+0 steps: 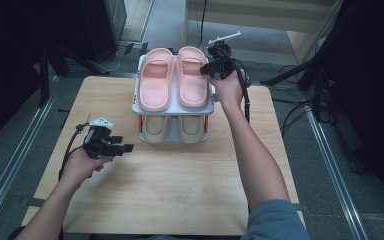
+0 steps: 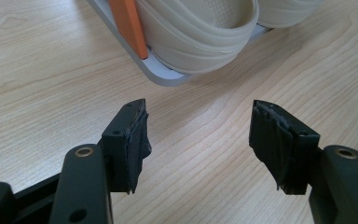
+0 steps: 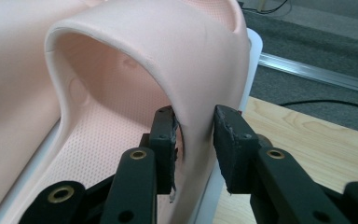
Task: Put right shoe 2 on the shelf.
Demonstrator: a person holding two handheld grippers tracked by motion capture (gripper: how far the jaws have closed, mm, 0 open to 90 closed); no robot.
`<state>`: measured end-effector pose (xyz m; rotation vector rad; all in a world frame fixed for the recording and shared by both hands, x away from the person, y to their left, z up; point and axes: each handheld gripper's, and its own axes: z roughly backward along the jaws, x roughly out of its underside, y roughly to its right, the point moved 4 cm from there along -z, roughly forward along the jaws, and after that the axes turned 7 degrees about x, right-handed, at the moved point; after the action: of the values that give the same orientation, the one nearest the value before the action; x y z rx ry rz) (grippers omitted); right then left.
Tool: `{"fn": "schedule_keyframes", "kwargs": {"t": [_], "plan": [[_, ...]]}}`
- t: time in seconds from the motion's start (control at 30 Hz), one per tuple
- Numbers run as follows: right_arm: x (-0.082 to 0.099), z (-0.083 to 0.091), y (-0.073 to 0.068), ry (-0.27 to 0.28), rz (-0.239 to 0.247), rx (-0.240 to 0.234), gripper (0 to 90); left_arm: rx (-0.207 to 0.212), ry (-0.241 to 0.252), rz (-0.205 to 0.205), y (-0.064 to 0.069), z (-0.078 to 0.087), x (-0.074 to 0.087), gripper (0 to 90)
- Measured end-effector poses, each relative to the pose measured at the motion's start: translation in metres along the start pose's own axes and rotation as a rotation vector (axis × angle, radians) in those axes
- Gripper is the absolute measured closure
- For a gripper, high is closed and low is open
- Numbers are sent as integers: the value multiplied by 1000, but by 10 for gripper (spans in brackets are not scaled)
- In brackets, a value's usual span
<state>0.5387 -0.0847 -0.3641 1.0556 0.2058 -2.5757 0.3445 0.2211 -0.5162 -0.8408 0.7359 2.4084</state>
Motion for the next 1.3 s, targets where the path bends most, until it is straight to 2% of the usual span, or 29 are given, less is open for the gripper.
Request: {"fn": "schedule_keyframes", "kwargs": {"t": [0.27, 0.53, 0.67, 0.73, 0.8, 0.9, 0.97, 1.3], "plan": [[4, 6, -9, 3, 26, -26, 710, 0, -8, -1, 1, -1, 0, 373], [10, 8, -9, 21, 3, -63, 702, 1, -13, -3, 0, -2, 0, 373], [12, 10, -8, 32, 13, -72, 639, 0, -12, -4, 0, -1, 0, 373], [14, 14, -9, 62, 20, -68, 623, -1, -9, -3, 0, -1, 0, 373], [17, 17, -9, 80, 21, -84, 618, 0, -9, -1, -1, -1, 0, 373], [21, 21, -9, 80, 20, -104, 612, 0, -11, -2, -1, -1, 0, 373], [24, 26, -8, 98, 17, -122, 612, 0, -8, 1, -1, -1, -1, 373], [41, 47, -8, 133, 47, -178, 620, 5, -14, -1, -2, -5, -6, 373]]}}
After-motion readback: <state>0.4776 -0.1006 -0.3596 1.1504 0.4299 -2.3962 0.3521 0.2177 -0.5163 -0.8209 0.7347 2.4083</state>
